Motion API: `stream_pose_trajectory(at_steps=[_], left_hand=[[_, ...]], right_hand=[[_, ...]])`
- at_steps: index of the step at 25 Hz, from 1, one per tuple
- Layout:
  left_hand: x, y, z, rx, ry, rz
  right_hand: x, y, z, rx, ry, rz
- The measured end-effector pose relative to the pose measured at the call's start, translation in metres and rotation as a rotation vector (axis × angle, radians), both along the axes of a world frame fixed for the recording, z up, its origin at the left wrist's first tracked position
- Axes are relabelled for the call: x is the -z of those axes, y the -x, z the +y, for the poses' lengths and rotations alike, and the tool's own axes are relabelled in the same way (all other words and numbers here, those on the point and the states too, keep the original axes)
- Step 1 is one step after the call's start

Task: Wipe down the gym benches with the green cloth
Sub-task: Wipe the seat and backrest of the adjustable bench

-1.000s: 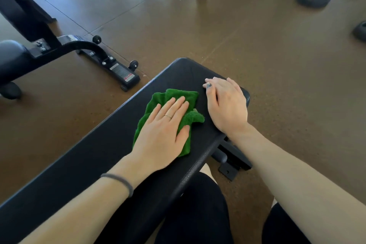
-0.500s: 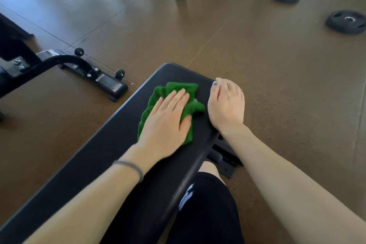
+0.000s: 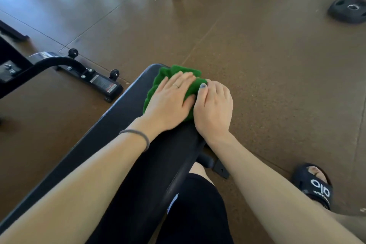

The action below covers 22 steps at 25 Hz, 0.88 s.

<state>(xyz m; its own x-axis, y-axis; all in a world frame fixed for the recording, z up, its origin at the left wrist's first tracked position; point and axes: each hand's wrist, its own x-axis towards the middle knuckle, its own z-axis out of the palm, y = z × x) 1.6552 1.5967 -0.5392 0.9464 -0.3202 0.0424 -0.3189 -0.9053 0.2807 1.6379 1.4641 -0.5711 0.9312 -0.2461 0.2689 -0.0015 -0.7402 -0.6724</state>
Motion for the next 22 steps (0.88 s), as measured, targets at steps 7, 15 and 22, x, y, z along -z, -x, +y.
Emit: stream_pose_trajectory(at_steps=[7, 15, 22], left_hand=[[-0.016, -0.071, 0.012, 0.095, -0.109, 0.042], [-0.020, -0.062, 0.056, -0.447, 0.011, 0.144], [-0.020, 0.091, 0.115, -0.662, -0.011, 0.142]], right_hand=[[-0.004, -0.001, 0.000, 0.001, -0.033, 0.001], [-0.007, -0.001, -0.002, -0.017, -0.043, 0.046], [-0.005, -0.001, 0.000, -0.006, -0.033, 0.037]])
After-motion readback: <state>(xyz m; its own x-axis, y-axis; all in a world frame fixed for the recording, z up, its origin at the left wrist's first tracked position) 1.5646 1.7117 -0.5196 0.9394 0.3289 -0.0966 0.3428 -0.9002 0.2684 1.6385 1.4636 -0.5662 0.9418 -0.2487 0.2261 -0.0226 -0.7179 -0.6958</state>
